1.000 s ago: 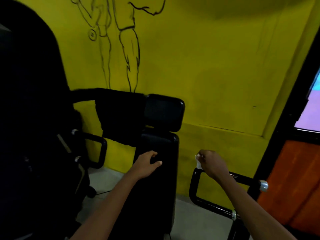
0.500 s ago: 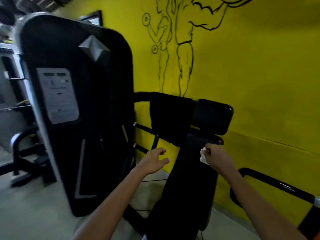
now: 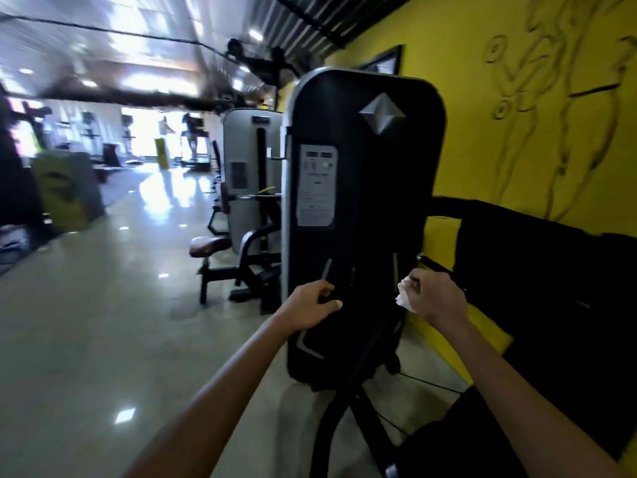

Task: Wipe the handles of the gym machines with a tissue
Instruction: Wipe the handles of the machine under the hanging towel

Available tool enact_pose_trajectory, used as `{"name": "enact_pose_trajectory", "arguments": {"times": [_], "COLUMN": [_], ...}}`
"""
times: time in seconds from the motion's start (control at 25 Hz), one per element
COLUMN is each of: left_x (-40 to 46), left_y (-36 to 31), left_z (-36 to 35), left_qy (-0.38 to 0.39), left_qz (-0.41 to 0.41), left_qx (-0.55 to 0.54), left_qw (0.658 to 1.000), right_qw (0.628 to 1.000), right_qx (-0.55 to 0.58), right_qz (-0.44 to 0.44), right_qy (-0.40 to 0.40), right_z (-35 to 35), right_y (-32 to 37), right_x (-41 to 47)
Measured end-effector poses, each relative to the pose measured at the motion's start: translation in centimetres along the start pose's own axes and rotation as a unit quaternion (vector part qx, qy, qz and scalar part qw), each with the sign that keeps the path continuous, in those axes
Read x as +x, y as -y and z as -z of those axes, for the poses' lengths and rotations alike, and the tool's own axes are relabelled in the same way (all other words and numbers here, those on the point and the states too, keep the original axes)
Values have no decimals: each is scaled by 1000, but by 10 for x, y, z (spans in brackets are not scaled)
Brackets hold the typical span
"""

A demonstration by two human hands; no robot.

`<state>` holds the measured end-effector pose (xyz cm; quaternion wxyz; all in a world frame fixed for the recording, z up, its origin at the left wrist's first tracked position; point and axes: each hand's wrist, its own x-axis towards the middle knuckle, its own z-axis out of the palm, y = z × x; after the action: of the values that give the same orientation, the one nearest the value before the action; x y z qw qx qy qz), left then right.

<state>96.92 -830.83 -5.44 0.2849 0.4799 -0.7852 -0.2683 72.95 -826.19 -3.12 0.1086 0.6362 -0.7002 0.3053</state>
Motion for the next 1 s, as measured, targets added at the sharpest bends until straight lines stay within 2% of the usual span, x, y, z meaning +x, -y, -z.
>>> {"name": "enact_pose_trajectory", "arguments": {"times": [0.16,0.32,0.52,0.8,1.0], "left_x": [-46,-111,-181,-235,-248], "left_y": [25,46,67,102,147], "left_z": [32,68,119,168,202], "left_qy": [-99,-152,-209,-265,-240], "left_qz": [77,148,210,238,219], "left_qx": [13,48,71,62,58], "left_qw": [992,976,952,932,944], "right_qw": [995,980,964,941,948], "right_qx": [62,126,159,193,196], "right_qz": [63,126,196,260,231], "right_qy": [44,86,88,95,95], "right_z": [-21,-38,-56,-76,-96], "right_y": [58,117,189,282,333], "right_x": [1,-9,-20,-42,-54]}}
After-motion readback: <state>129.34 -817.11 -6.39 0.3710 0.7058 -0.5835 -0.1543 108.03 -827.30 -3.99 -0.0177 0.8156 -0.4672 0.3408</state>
